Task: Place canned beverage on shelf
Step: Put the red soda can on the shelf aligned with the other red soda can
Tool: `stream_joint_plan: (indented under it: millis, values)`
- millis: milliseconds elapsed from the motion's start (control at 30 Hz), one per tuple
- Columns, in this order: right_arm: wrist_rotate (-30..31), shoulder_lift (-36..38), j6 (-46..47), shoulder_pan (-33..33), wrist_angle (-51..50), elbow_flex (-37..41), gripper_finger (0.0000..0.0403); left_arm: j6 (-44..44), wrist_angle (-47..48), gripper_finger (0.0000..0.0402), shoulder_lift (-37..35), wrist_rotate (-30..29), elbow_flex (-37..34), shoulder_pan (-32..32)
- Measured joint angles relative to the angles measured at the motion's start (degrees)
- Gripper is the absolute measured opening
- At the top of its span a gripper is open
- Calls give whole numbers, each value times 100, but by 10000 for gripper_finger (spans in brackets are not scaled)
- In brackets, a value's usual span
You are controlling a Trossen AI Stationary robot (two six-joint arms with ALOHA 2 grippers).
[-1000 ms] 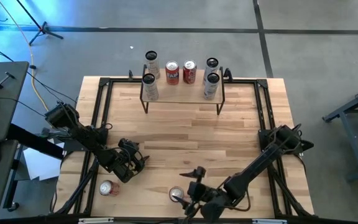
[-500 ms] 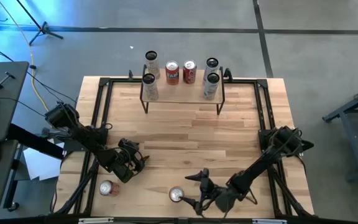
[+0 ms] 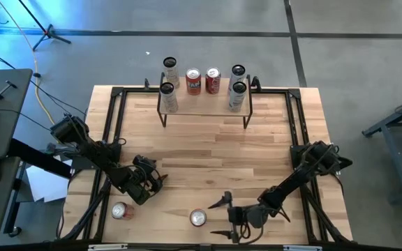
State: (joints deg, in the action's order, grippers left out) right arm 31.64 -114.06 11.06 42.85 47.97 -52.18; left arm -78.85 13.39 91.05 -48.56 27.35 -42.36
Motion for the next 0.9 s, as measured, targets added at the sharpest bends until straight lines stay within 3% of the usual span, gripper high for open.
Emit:
stream_joint_plan:
  millis: [500,900]
  values:
    - [-1655,-462,-361,-798,115,-420,399,0,-5,400,2,2,1,1]
    - [-1726,-638,33,-1041,334,-667,399,0,-16,400,2,1,1,1]
